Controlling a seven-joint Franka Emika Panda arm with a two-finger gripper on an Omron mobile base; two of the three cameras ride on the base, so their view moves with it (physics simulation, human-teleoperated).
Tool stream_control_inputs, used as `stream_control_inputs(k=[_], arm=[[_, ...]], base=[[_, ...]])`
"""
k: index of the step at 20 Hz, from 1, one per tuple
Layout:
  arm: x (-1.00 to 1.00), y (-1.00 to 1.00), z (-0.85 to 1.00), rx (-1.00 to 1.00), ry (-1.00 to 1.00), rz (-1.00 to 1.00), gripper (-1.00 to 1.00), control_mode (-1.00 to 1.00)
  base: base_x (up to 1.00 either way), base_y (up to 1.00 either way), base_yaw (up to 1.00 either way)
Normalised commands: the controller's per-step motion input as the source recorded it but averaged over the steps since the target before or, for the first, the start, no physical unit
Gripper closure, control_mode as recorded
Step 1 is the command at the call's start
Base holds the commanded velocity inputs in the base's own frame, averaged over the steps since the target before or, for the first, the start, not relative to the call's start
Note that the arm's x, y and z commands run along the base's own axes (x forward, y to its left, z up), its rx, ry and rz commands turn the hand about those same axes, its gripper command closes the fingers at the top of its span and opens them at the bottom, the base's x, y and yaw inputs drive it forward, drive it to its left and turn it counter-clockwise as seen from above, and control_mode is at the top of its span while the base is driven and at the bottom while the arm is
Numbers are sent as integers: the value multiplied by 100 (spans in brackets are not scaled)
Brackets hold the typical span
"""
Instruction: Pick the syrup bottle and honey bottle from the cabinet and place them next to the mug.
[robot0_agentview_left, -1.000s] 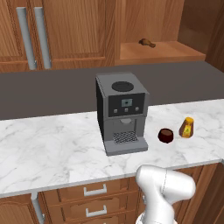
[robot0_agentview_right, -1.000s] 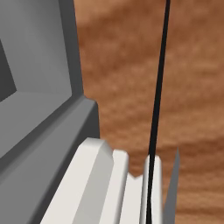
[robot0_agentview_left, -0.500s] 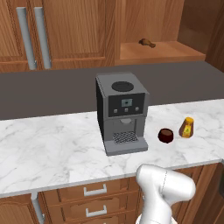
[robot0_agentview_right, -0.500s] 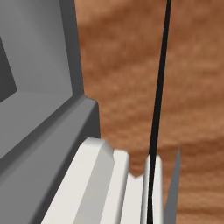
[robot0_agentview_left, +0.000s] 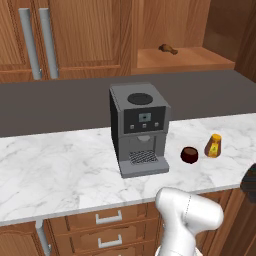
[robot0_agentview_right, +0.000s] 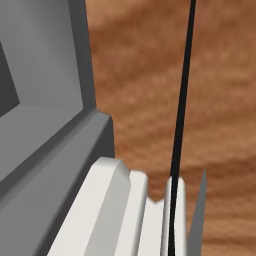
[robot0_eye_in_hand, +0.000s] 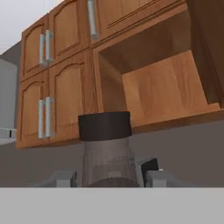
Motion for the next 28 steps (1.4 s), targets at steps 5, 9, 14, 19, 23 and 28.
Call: stream_control_inputs(k=[5,9,14,19,23,28], arm=[[100,0,-60,0,-39,0,100,-100],[100,0,-66,0,-36,0,100,-100],[100,-11,-56,0,-26,-8,100,-100],[98,-31,-59,0,-12,-17,100,-100],[90,-39,-64,0,-2,-19,100,-100],[90,-21,-60,0,-6,-14,100,-100]], base=[[0,0,0],[0,0,0],[0,0,0],[0,0,0],[0,0,0],[0,0,0]])
